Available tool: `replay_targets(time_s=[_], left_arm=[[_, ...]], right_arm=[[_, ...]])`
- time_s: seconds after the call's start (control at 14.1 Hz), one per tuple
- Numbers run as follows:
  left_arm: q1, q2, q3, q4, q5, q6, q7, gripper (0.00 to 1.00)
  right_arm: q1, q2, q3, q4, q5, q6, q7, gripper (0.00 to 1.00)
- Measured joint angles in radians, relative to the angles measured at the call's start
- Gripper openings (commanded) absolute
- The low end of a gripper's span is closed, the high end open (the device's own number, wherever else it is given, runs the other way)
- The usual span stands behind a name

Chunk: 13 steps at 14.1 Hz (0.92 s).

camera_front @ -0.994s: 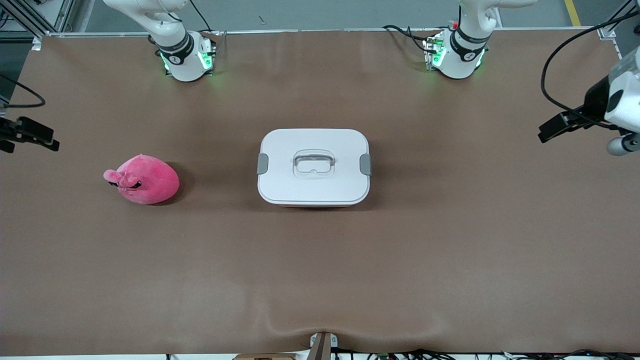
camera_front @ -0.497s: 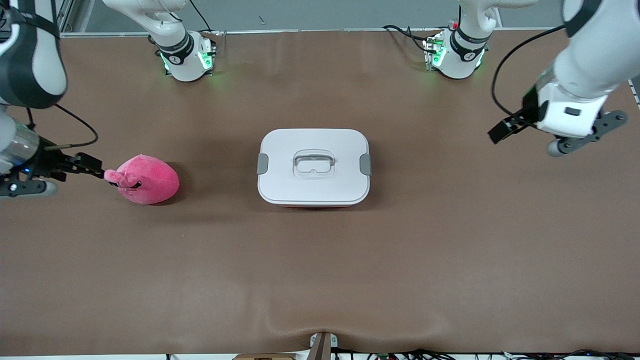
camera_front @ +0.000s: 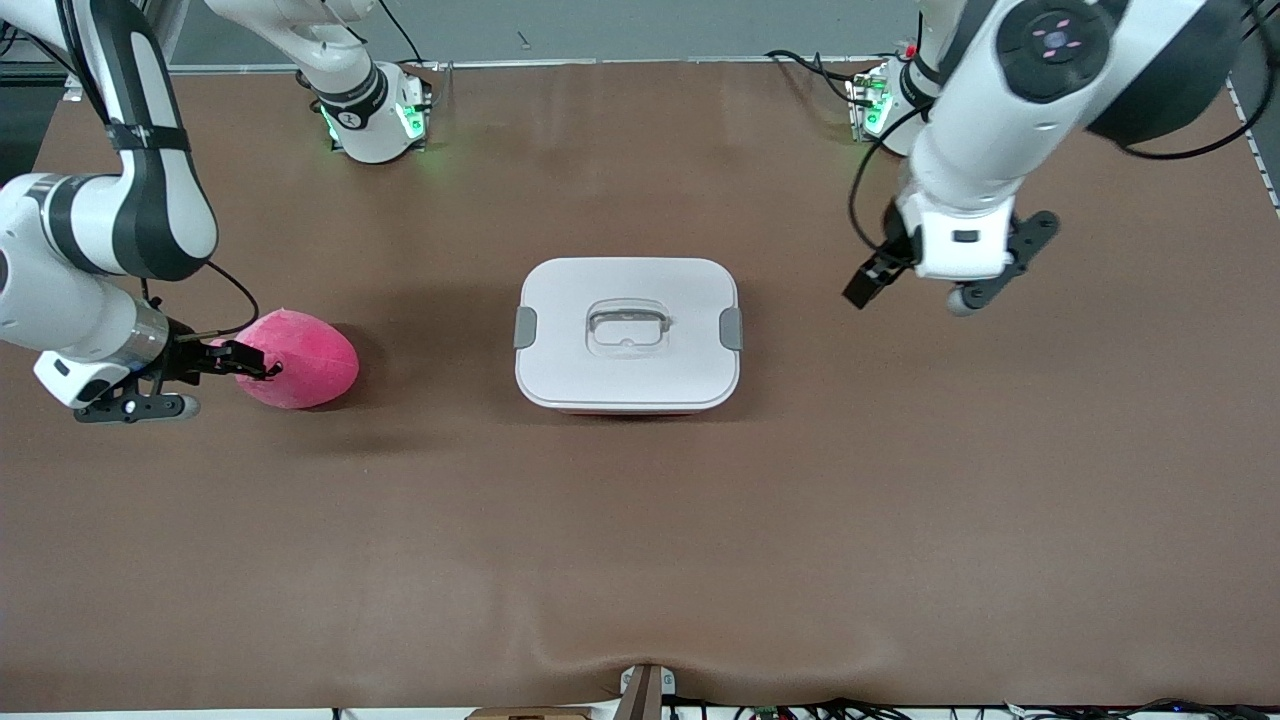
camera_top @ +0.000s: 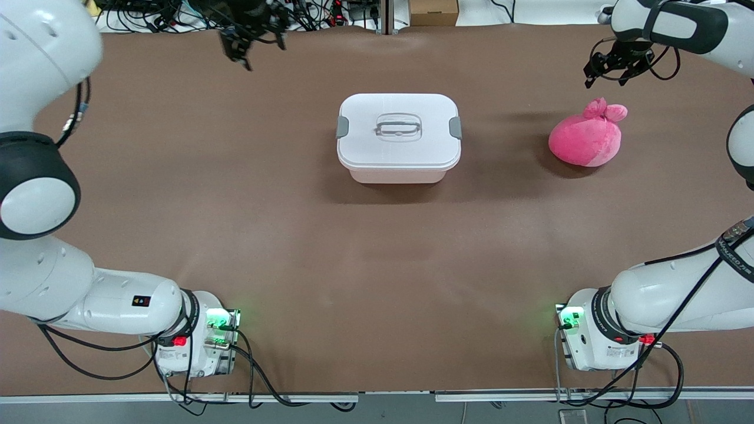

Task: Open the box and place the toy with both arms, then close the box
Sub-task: 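Reach the right gripper to the pink toy while the left gripper reaches the lid, then grasp the pink toy with the right gripper while the left gripper grasps the lid handle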

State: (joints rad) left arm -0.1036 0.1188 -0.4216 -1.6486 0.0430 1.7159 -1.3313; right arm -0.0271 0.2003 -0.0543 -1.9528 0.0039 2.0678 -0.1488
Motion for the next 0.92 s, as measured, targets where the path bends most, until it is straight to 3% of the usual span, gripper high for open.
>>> replay_targets(time_s=[0.21, 0.43, 0.57, 0.71, 0.92], left_arm=[[-0.028, 0.067, -0.066, -0.001, 0.000, 0.088, -0.221, 0.82], [-0.107, 0.134, -0.071, -0.002, 0.010, 0.175, -0.403, 0.81], [-0.160, 0.178, -0.072, -0.002, 0.067, 0.215, -0.524, 0.80], [-0.221, 0.227, -0.073, -0.002, 0.152, 0.253, -0.678, 0.73], [-0.308, 0.293, -0.074, -0.002, 0.248, 0.337, -0.875, 0.72]], right_arm=[[0.000, 0.003, -0.002, -0.021, 0.000, -0.019, 0.004, 0.82], [-0.001, 0.003, -0.002, -0.022, 0.000, -0.057, 0.005, 0.57], [-0.001, 0.003, -0.002, -0.022, 0.000, -0.061, 0.005, 0.51], [-0.001, 0.003, -0.003, -0.022, 0.000, -0.063, 0.005, 0.24], [0.000, 0.003, -0.002, -0.022, 0.000, -0.063, -0.001, 0.00]])
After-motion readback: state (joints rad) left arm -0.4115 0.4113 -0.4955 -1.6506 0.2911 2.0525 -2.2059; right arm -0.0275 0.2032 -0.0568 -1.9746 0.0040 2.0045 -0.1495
